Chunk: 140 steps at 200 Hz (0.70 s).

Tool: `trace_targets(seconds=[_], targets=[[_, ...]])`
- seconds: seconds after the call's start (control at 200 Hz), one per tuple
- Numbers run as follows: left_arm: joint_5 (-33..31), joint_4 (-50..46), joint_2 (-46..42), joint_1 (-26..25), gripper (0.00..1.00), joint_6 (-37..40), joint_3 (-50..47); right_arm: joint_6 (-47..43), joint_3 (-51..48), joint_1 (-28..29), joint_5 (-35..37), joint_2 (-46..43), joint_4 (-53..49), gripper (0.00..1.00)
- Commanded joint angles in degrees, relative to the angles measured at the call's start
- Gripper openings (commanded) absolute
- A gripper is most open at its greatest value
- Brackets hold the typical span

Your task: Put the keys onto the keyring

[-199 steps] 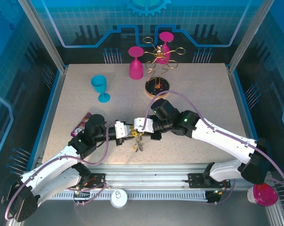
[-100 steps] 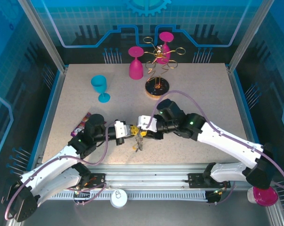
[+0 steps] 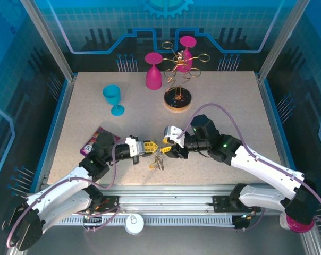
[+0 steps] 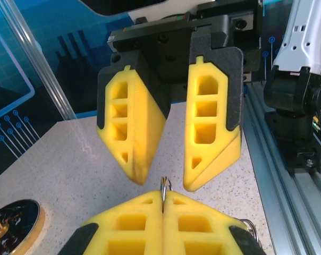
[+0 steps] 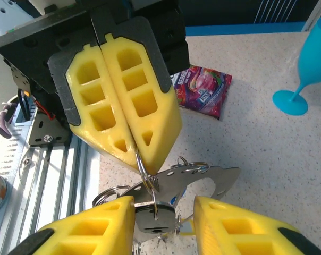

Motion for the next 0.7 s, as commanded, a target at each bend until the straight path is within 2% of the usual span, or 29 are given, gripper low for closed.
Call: trace_targets(seconds=[0.0,0.17,0.385,0.505,0.61,0.66,0.695], targets=[[2.8,4.9,0.0,-0.2,0.0,-1.8,-0.9,1.1,-0.3,-0.2,-2.9,0.2,3.7,0.32],[3.1,5.9,0.0,-0.2,0.0,-2.8,-1.1,0.7,0.0,-0.1,-3.5,0.9,4.5,0.22],[3.3,7.0,0.2,-0.2,0.0,-3.6,-1.2,0.4,0.6,0.0,-5.2,1.8,5.4,0.16],[3.0,7.3,0.2,-0.2,0.0,-3.9,-1.3,-0.3,1.1,0.0,-5.6,1.9,5.1,0.0],[1.1,7.0,-0.1,-0.2,0.0,-3.6,-1.4,-1.7,2.2,0.0,-4.3,1.6,2.7,0.0],[-0.4,5.5,-0.3,-0.2,0.13,-2.6,-1.1,-3.0,3.1,0.1,-3.4,1.7,0.4,0.0],[-1.5,3.4,-0.5,-0.1,0.16,-1.4,-0.5,-4.1,4.0,0.1,-2.5,1.7,-1.7,0.0]])
